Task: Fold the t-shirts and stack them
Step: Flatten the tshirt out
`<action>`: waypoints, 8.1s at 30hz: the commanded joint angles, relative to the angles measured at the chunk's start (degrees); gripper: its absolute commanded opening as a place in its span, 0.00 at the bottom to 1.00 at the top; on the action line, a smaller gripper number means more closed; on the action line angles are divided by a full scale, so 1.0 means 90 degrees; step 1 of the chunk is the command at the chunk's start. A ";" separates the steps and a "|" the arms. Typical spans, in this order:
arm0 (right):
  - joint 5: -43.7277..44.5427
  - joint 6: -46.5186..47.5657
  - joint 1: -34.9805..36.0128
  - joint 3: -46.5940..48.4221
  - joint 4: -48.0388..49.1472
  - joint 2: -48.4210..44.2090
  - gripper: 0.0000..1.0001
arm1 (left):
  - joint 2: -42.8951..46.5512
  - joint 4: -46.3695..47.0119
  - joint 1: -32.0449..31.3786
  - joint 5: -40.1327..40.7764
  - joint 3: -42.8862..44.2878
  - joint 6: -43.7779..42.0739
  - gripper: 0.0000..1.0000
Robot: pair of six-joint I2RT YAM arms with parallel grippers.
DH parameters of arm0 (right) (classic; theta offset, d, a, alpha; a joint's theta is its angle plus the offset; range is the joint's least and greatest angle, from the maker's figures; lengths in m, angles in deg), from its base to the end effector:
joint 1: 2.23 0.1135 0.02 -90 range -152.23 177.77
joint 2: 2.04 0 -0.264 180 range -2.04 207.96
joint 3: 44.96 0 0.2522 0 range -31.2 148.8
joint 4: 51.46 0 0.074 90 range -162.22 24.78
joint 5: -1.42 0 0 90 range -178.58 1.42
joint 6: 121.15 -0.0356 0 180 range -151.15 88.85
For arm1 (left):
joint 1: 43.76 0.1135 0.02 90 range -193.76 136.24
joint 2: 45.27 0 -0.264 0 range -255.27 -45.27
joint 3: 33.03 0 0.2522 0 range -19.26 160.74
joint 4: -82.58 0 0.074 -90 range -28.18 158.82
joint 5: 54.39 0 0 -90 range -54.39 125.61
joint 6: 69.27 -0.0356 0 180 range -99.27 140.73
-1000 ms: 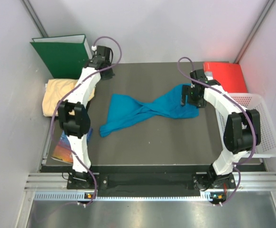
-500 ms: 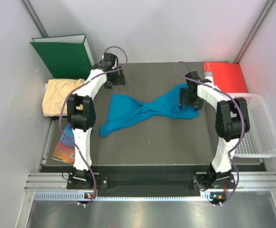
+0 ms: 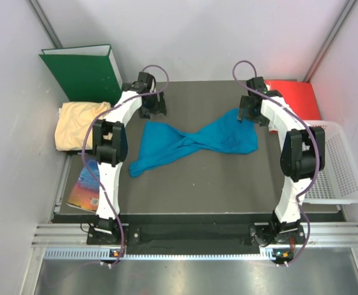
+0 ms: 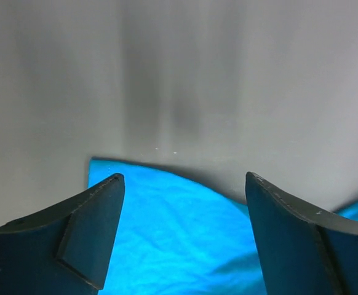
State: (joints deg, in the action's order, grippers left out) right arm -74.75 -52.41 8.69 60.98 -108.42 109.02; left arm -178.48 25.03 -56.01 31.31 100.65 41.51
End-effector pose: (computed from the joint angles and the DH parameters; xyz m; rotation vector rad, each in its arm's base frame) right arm 0.4110 0.0706 0.2414 0.3131 2.5886 -0.1241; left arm 0.5002 -0.1113 0.2161 -0.1642 2.5892 -0.3113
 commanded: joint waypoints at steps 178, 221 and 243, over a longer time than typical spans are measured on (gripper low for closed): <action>-0.3851 -0.0802 -0.0706 0.0597 0.1498 0.1311 0.50 | 0.2408 0.0881 0.0482 0.1805 -0.1703 -0.0385 0.00; -0.2933 -0.0324 -0.0520 0.1564 0.0152 0.1058 0.31 | 0.2477 0.0891 0.0482 0.1835 -0.1869 -0.0482 0.00; -0.2679 -0.0070 -0.0412 0.1144 0.0230 0.1331 0.31 | 0.2486 0.0891 0.0482 0.1747 -0.1908 -0.0463 0.00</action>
State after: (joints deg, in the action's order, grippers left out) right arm -99.52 -53.94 4.40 71.21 -107.98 119.93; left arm -158.66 31.15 -51.77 47.38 84.00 37.49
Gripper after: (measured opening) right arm 0.309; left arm 0.012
